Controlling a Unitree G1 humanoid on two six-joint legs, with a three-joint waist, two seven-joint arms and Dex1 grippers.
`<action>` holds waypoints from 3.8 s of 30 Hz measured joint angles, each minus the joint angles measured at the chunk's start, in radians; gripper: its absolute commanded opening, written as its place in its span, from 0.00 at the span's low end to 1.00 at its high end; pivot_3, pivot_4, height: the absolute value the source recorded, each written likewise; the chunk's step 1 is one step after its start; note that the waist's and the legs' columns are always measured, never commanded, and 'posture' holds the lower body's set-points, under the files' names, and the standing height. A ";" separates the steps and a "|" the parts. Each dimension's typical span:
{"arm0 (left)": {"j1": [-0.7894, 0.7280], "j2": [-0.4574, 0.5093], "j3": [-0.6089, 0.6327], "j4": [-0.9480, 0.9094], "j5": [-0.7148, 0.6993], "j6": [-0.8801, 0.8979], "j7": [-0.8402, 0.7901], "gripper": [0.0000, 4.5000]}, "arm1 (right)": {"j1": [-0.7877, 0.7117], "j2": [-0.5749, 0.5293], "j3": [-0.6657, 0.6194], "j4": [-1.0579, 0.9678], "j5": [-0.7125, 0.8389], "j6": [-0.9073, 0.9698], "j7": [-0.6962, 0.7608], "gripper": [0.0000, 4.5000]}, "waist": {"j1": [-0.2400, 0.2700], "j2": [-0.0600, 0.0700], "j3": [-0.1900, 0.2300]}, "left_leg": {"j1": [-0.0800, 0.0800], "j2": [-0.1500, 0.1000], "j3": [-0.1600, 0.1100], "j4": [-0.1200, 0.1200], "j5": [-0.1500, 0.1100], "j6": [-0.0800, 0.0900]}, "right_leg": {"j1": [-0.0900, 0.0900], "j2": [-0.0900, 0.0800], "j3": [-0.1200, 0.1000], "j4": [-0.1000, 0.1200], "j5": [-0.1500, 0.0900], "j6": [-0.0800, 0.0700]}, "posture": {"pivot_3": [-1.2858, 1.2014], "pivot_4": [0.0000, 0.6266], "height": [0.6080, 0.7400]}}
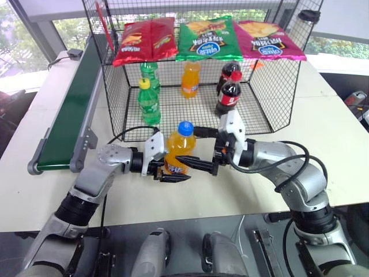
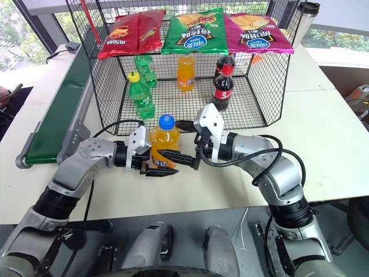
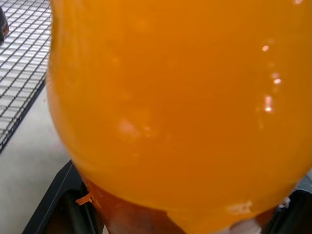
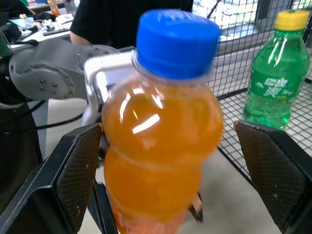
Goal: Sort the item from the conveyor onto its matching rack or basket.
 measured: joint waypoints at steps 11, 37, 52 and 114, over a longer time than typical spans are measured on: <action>-0.016 -0.033 -0.009 0.025 0.025 -0.011 -0.022 0.67 | -0.005 0.024 -0.006 0.003 0.020 0.029 -0.010 0.60 | -0.019 0.000 0.000 | 0.000 0.000 0.000 0.000 0.000 0.000 | 0.000 0.000 0.000 0.001 0.000 0.001 | 0.52 0.24 0.99; -0.042 -0.072 0.025 0.020 0.030 0.033 0.039 0.99 | -0.034 0.030 -0.017 0.003 0.019 0.075 -0.050 0.60 | -0.018 0.000 0.000 | 0.000 0.000 0.000 0.001 0.000 0.000 | 0.000 0.001 0.001 0.003 0.000 0.001 | 0.52 0.24 0.99; 0.007 0.044 0.053 -0.086 -0.012 0.090 0.013 0.99 | -0.034 0.024 -0.011 0.003 0.019 0.091 -0.050 0.60 | -0.020 0.000 0.000 | 0.001 0.000 0.000 0.001 0.000 0.000 | -0.001 0.001 0.001 0.004 0.000 0.001 | 0.52 0.24 0.99; 0.194 -0.151 0.359 -0.392 -0.122 0.269 0.728 1.00 | -0.356 0.250 -0.075 0.695 -0.410 -0.340 -0.345 1.00 | -0.038 0.000 0.000 | 0.002 0.007 0.004 0.001 0.002 -0.004 | -0.003 0.007 0.004 0.006 0.004 -0.004 | 0.52 0.24 0.99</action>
